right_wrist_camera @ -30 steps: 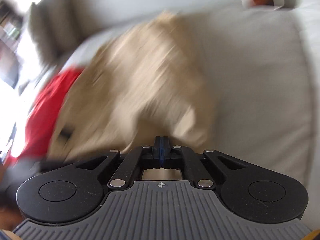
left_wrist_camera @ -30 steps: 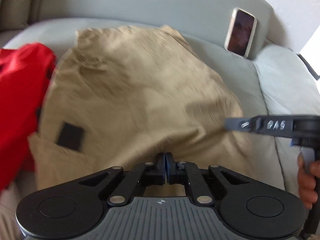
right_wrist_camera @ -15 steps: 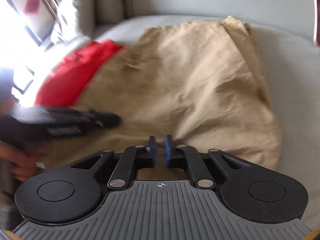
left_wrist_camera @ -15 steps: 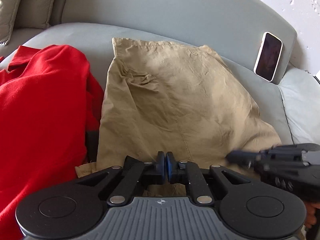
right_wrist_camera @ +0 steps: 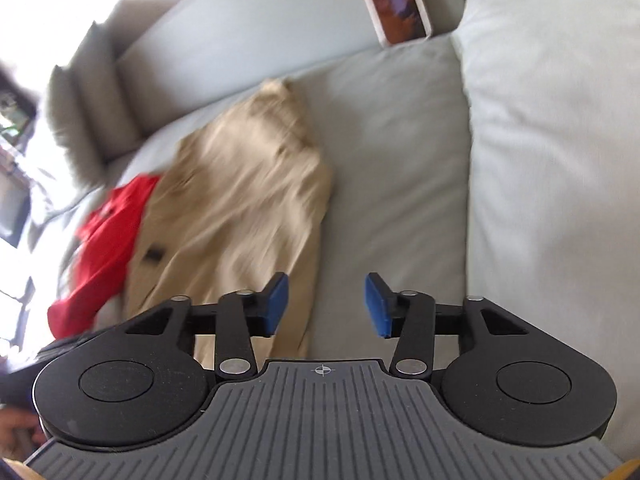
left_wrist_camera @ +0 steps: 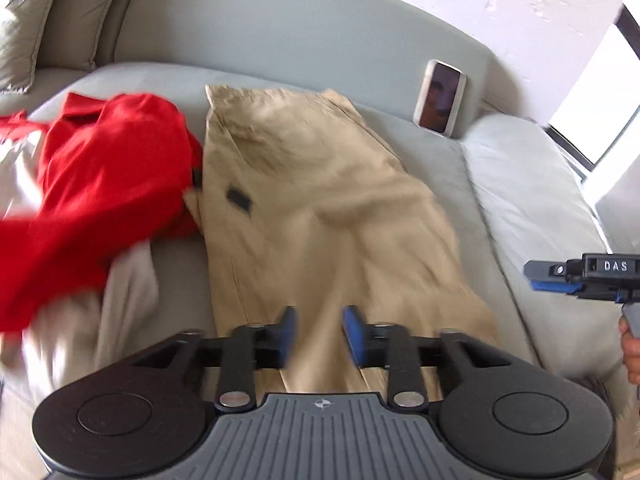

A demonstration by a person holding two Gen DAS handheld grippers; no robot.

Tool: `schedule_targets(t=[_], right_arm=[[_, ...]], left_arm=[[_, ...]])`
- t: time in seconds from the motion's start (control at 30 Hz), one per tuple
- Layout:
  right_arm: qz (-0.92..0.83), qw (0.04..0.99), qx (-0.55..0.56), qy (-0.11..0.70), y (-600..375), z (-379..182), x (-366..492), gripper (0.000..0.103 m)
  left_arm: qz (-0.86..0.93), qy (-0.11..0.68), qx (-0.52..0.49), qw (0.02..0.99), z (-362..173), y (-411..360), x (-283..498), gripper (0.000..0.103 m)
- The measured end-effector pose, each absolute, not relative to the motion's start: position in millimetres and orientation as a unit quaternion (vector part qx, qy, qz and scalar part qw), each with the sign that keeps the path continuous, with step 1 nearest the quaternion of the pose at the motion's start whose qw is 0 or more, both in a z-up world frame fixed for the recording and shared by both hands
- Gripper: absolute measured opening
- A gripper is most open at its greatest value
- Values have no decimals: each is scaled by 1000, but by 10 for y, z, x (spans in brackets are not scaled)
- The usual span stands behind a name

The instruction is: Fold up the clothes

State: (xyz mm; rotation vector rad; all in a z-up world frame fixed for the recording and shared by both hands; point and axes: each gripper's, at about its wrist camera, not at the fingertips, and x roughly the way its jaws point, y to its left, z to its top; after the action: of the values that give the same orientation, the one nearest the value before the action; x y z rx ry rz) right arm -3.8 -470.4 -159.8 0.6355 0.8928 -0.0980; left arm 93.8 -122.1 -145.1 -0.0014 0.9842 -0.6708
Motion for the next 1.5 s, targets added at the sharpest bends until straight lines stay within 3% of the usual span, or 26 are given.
schedule_targets(t=[0.13,0.27,0.43,0.53,0.57,0.63,0.67,0.93,1.0,1.03,1.07,1.3,1.33,1.4,1.5], right_arm=[[26,815,388,429,-4399,-1767,-492,59],[50,775,428,462,-4116,-2065,-677,59],[55,783,395,477,-3911,-2251,-769,59],[72,780,420,459,-3918,-2366,-792,59],[79,778,429,453,-3921,-2408,-794,59],[93,773,446,442,-3921,-2487,-797,59],[97,773,448,440,-3900,-2499,-793,59],[132,781,424,439,-3776,-2517,-682,59],[138,784,410,445,-3681,-2546,-646,52],[132,789,400,448,-3641,-2549,-639,31],[128,790,400,446,-3626,-2545,-648,24],[110,778,445,429,-3608,-2355,-698,19],[107,773,458,426,-3616,-2321,-694,19],[106,755,496,415,-3636,-2268,-675,19],[108,722,559,393,-3688,-2208,-640,19]], left_arm=[[-320,506,-28,800,-1564,-1161,639,53],[-317,529,-42,786,-1641,-1147,471,53],[-334,484,-49,807,-1571,-1154,436,53],[-359,462,-28,810,-1661,-1250,480,44],[-365,462,-8,809,-1715,-1313,503,36],[-350,488,35,799,-1884,-1437,574,30],[-338,503,54,794,-1975,-1484,612,22],[-335,509,79,789,-2018,-1541,655,24],[-338,511,74,787,-2029,-1525,664,24],[-339,511,72,786,-2032,-1514,663,24],[-340,511,71,786,-2029,-1510,661,24],[-348,480,86,800,-1832,-1520,576,23],[-353,463,79,809,-1732,-1470,545,26],[-358,422,64,831,-1504,-1330,481,47],[-351,366,54,860,-1200,-1052,440,53]])
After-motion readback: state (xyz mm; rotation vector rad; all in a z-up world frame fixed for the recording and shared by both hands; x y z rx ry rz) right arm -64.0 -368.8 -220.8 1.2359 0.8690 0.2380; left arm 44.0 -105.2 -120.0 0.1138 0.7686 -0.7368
